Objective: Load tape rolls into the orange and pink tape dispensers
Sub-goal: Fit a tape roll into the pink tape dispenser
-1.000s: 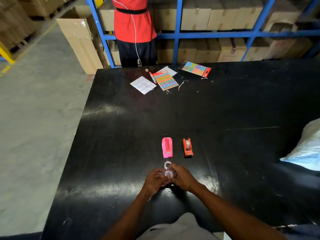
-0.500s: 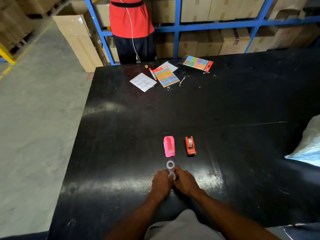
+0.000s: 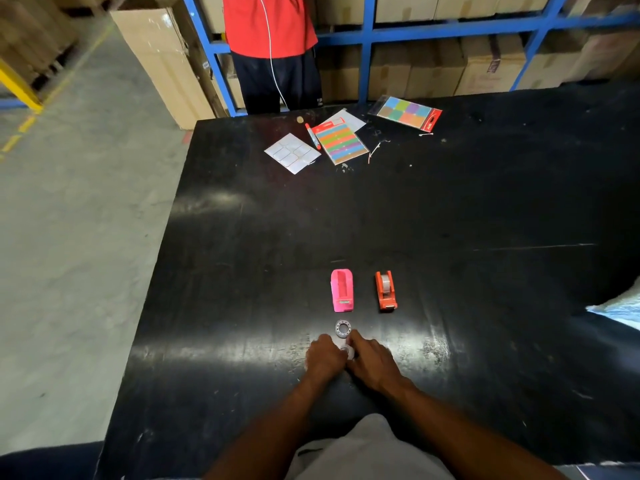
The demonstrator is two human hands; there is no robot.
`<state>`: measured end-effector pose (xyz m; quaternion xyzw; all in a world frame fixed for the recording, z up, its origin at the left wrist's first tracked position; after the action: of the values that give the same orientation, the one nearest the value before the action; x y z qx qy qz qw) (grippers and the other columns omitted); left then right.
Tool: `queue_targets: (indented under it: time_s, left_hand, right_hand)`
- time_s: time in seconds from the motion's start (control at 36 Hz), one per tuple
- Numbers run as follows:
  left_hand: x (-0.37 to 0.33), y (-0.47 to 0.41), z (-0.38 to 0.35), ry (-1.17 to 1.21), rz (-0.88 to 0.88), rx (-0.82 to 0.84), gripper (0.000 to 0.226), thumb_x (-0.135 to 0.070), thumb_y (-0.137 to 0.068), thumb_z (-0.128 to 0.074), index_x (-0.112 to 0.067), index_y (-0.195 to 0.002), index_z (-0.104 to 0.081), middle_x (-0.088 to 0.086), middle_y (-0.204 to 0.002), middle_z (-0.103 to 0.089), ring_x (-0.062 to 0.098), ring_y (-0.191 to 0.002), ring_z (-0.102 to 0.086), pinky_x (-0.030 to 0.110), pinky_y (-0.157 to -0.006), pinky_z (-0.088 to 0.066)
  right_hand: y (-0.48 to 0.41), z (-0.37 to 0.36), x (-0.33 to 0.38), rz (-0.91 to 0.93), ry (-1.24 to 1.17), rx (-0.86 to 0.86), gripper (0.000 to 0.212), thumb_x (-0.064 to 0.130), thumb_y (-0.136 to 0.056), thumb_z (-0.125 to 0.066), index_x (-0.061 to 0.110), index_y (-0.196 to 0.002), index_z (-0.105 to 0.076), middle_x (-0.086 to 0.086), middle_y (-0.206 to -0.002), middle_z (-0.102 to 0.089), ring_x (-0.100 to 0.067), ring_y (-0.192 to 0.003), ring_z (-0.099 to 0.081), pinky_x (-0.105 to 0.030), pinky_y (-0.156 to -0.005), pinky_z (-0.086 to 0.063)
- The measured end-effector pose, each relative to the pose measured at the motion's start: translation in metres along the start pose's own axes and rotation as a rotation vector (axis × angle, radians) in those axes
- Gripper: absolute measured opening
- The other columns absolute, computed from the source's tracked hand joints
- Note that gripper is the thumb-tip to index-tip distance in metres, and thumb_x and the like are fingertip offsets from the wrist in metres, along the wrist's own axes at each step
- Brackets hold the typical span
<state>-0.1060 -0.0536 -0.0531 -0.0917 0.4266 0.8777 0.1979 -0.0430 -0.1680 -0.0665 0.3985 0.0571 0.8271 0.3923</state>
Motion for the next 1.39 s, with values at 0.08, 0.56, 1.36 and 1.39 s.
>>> queue_targets:
  time_s: [0.08, 0.56, 1.36, 1.39]
  left_hand:
    - [0.007, -0.009, 0.001, 0.194, 0.039, 0.157, 0.046, -0.038, -0.08, -0.069, -0.001, -0.106, -0.065, 0.013, -0.099, -0.077, 0.02, -0.079, -0.077, 0.028, -0.055, -0.053]
    - [-0.002, -0.006, 0.009, 0.322, -0.027, 0.224, 0.018, -0.025, -0.092, -0.063, -0.01, -0.085, -0.07, 0.007, -0.083, -0.075, 0.01, -0.059, -0.071, 0.018, -0.039, -0.033]
    - [0.021, -0.011, 0.05, 0.713, -0.043, 0.167, 0.014, -0.02, -0.095, -0.066, -0.007, -0.101, -0.064, 0.02, -0.097, -0.074, 0.024, -0.073, -0.071, 0.02, -0.056, -0.054]
    - [0.021, -0.01, 0.051, 0.723, -0.043, 0.168, 0.011, -0.019, -0.095, -0.065, -0.009, -0.099, -0.062, 0.019, -0.095, -0.073, 0.023, -0.07, -0.07, 0.019, -0.054, -0.053]
  right_hand:
    - [-0.001, 0.002, 0.0, 0.023, -0.011, 0.026, 0.022, 0.038, -0.083, -0.059, 0.031, -0.096, -0.043, 0.002, -0.087, -0.067, -0.02, -0.076, -0.058, -0.035, -0.063, -0.041]
    - [-0.016, 0.013, -0.008, 0.068, -0.056, 0.061, 0.026, 0.044, -0.081, -0.065, 0.033, -0.098, -0.048, 0.008, -0.091, -0.068, -0.013, -0.08, -0.062, -0.03, -0.064, -0.046]
    - [-0.061, 0.006, -0.012, 0.125, 0.399, 0.017, 0.06, 0.043, -0.089, -0.061, 0.032, -0.144, -0.038, -0.002, -0.142, -0.05, -0.024, -0.133, -0.044, -0.045, -0.101, -0.033]
    - [-0.062, 0.006, -0.012, 0.128, 0.397, 0.015, 0.058, 0.042, -0.09, -0.06, 0.032, -0.143, -0.038, -0.002, -0.143, -0.049, -0.024, -0.133, -0.043, -0.045, -0.101, -0.034]
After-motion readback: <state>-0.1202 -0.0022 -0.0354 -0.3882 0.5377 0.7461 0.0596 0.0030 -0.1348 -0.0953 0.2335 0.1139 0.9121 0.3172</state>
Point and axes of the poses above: each hand's wrist, its own y-axis away from the middle knuckle, its own z-axis out of the back of the hand, x = y × z, the point moved 2 cm from there along -y, towards the middle knuckle
